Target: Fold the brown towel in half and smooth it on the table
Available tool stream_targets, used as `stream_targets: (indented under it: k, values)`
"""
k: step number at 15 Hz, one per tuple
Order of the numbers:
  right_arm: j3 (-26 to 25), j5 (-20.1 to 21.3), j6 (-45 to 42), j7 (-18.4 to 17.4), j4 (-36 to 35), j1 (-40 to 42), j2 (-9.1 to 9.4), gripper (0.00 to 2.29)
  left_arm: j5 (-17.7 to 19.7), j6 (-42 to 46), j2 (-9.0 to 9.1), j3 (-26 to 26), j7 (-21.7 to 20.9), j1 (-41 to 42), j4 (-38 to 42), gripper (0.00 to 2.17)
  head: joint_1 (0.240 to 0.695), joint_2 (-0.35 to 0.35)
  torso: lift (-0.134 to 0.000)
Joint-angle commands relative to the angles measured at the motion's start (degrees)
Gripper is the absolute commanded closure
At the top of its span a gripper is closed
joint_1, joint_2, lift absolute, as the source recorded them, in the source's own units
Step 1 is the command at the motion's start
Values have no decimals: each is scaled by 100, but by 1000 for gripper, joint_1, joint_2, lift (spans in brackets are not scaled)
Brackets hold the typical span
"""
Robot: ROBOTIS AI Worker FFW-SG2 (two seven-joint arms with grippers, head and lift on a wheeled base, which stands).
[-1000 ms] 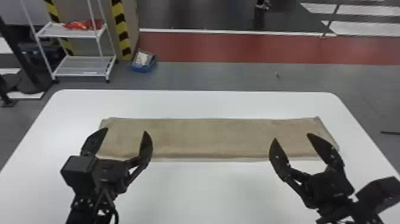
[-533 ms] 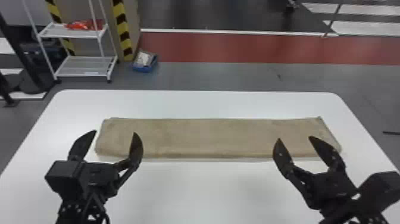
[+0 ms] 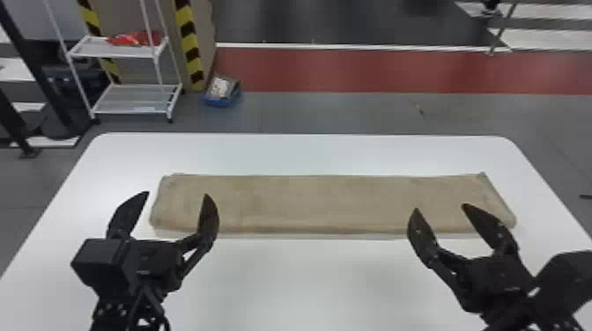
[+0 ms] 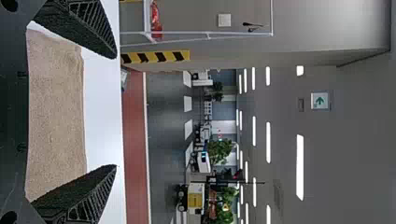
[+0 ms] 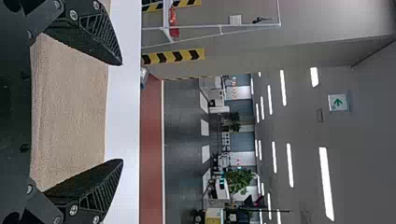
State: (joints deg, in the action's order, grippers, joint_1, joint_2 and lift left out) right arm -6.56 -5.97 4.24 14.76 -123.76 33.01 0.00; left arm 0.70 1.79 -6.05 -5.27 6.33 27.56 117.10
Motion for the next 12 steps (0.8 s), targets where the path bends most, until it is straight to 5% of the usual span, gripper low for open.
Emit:
stream_targets:
  k: [1, 12]
  values:
    - [6, 0, 11, 9, -25, 3, 5, 171, 0, 0, 8, 8, 0, 48, 68, 39, 695, -29, -120]
    - [6, 9, 11, 53, -25, -23, 5, 167, 9, 0, 17, 35, 0, 48, 68, 39, 695, -24, -120]
